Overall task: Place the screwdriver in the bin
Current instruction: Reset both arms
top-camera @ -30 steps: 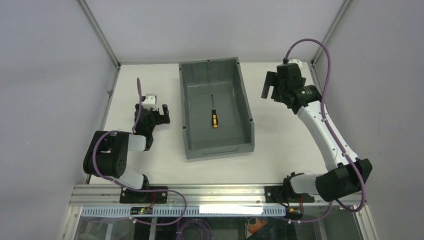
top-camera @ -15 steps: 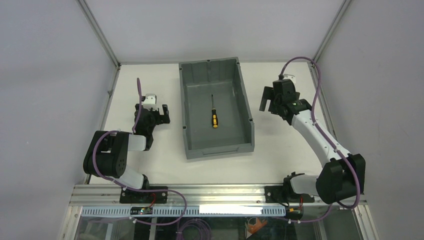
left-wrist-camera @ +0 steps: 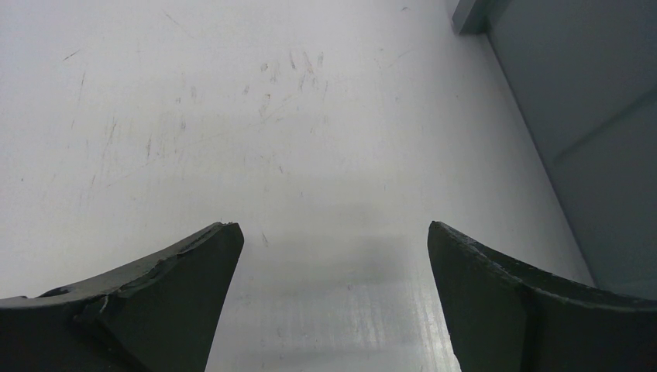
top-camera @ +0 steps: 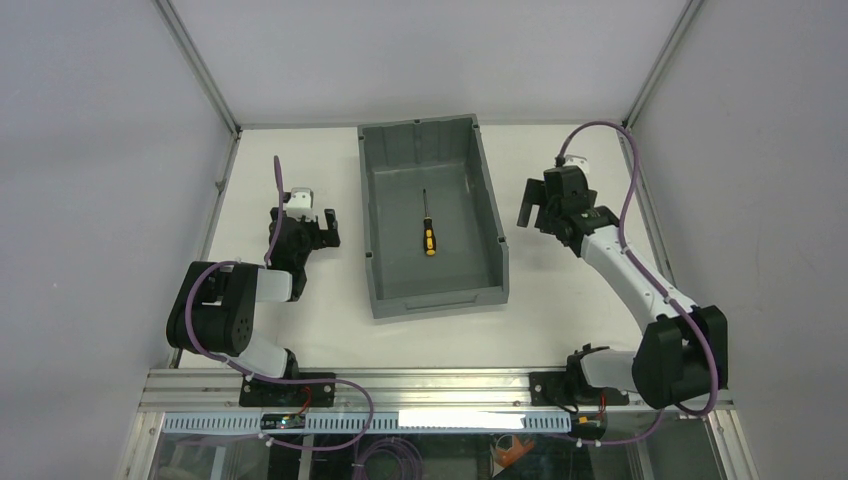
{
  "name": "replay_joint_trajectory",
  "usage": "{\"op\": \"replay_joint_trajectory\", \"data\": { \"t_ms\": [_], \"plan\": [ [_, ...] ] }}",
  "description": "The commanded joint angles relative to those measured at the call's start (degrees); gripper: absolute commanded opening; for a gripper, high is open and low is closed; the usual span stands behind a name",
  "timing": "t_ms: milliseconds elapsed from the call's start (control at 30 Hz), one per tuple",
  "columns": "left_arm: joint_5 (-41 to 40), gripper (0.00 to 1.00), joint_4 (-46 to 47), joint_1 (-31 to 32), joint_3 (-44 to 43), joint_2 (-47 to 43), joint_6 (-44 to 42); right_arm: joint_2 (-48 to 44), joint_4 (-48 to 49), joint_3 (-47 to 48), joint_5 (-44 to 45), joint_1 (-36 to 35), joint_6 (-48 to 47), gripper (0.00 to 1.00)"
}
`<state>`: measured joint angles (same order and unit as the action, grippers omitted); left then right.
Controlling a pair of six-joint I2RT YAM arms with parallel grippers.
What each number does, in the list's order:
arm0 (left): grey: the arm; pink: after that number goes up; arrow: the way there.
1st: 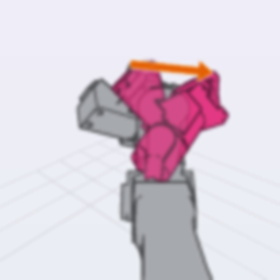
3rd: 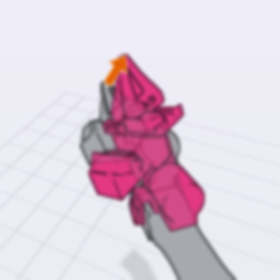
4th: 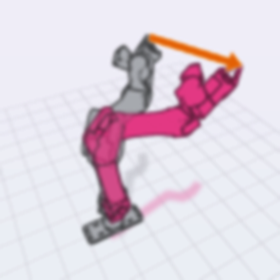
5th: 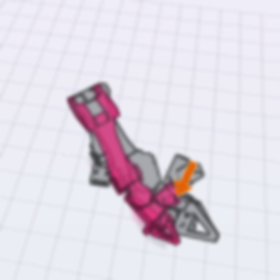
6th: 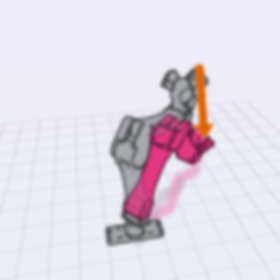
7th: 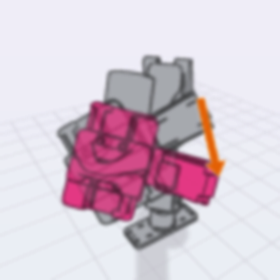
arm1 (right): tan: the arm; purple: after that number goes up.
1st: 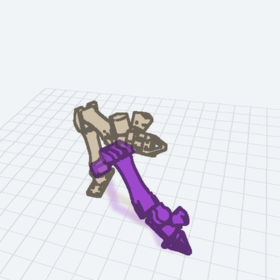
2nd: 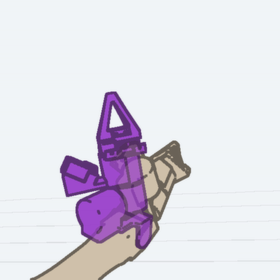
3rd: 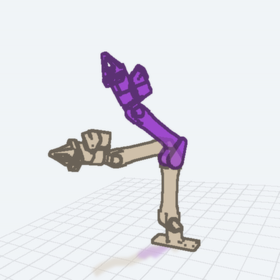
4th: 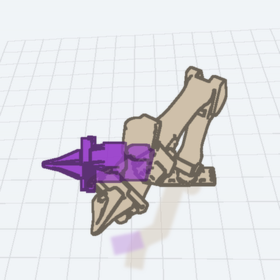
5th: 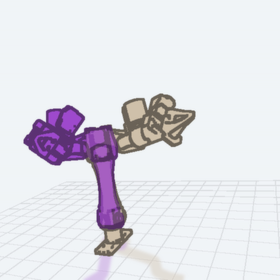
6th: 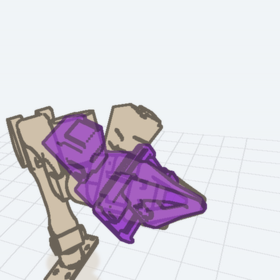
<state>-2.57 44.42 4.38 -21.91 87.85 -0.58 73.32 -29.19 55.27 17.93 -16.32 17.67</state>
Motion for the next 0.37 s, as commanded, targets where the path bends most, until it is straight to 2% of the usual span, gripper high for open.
{"op": "replay_joint_trajectory", "data": {
  "t_ms": [0, 333],
  "plan": [
    [0.90, 0.99, 1.62, -0.60, -0.06, -1.63, 0.42, -3.15, 4.27, -0.69, -0.15, 0.30, 0.48, 0.99],
    [0.90, 0.99, 1.63, -0.60, -0.06, -1.64, 0.41, -4.92, 5.19, -1.38, -0.20, 0.32, 0.12, 0.99]
  ]
}}
